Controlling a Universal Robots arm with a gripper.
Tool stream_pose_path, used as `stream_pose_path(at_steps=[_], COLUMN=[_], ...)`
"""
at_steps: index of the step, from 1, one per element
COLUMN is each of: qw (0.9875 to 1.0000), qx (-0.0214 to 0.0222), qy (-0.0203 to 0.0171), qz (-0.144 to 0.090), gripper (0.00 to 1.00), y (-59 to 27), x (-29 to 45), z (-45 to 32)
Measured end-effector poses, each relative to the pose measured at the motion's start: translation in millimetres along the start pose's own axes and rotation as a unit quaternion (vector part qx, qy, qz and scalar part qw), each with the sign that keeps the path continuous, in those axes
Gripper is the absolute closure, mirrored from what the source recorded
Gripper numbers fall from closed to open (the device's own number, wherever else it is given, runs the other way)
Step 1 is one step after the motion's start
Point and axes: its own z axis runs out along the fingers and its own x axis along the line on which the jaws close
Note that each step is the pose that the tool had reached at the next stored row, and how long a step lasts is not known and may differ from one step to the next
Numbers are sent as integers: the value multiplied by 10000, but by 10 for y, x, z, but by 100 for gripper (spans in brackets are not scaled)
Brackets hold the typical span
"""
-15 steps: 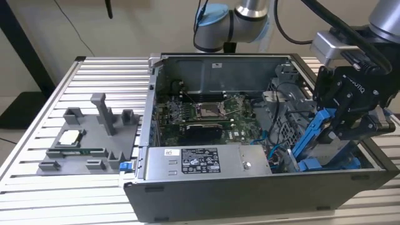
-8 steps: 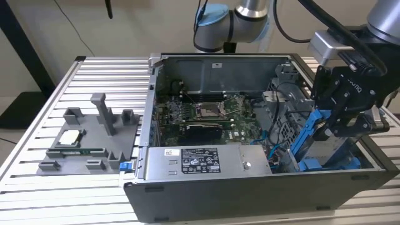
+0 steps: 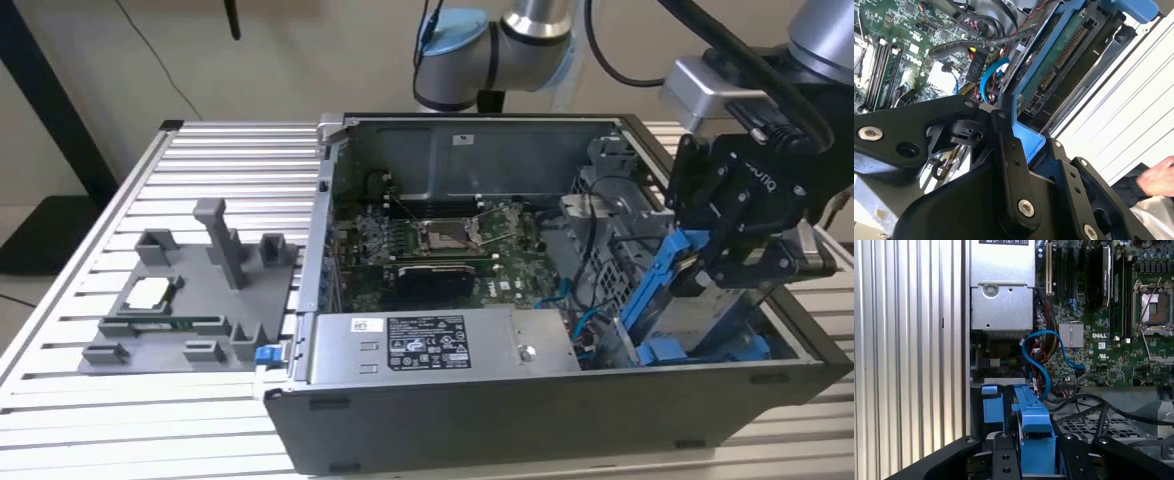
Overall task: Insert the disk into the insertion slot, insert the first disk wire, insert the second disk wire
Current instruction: 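Insert the disk into the insertion slot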
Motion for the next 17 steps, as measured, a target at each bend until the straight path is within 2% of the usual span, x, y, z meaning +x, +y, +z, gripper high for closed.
stream_pose_path(at_steps=[4, 5, 7, 13, 15, 17], qw=[10000, 10000, 10000, 10000, 10000, 10000], qx=[0, 0, 0, 0, 1, 22], qy=[2, 2, 4, 1, 0, 1], qz=[0, 0, 0, 1, 0, -2], gripper=[65, 58, 58, 58, 58, 58], y=[0, 0, 0, 4, 5, 5], x=[0, -1, 0, -8, -12, -15], z=[-3, -3, -15, -112, -120, -121])
